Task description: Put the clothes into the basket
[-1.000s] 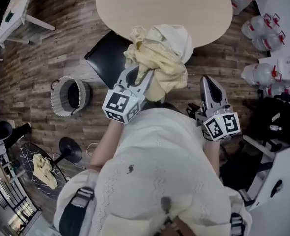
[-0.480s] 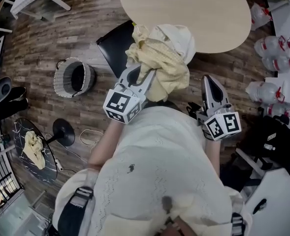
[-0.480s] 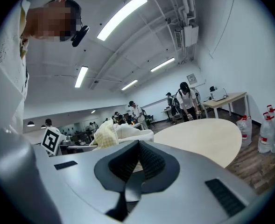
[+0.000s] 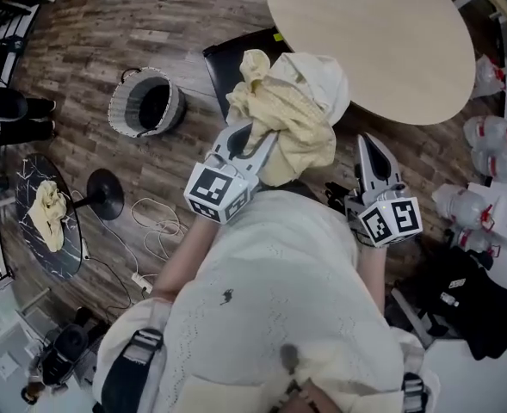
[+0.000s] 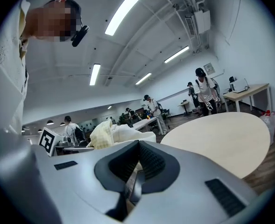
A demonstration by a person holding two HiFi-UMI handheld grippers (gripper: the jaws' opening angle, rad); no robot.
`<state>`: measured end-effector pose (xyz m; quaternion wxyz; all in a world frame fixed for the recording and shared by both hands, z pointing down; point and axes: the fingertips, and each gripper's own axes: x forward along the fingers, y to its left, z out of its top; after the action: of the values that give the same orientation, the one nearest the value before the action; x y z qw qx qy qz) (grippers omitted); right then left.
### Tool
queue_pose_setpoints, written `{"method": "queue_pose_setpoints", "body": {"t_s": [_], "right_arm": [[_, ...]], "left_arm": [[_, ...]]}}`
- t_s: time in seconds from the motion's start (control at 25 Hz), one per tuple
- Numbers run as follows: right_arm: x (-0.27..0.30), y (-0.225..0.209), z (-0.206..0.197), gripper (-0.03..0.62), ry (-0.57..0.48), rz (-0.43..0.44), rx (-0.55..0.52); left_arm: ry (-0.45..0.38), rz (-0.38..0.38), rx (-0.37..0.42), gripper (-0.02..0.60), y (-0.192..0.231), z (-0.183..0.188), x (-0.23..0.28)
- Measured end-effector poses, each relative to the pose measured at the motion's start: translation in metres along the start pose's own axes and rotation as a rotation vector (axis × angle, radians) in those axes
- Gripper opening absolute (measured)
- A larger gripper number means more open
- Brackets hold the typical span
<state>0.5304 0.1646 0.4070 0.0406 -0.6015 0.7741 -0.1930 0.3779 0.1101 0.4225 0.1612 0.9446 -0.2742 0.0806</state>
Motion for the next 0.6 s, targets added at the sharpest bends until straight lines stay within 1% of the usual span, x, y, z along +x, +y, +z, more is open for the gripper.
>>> {"method": "queue_pose_setpoints", "body": {"t_s": [0.24,0.44,0.6], "right_arm": [[0.041,0.042,-0.003,0.008,0.029,0.079,-0.023],[0.067,0.081,-0.009,0.008,0.051,0.121,-0.046],[0.090,0.119,-0.017,0.008,0.072,0.149,-0.056]], "left_arm": [[-0.040,0.108,-0.054,0.110,0.048,0.001,-0.042],[-0.083,0.163,-0.068,0.109,0.083,0.007,-0.081],[-0.098,0.196,-0.091,0.109,0.113,0.007,-0.115]]}}
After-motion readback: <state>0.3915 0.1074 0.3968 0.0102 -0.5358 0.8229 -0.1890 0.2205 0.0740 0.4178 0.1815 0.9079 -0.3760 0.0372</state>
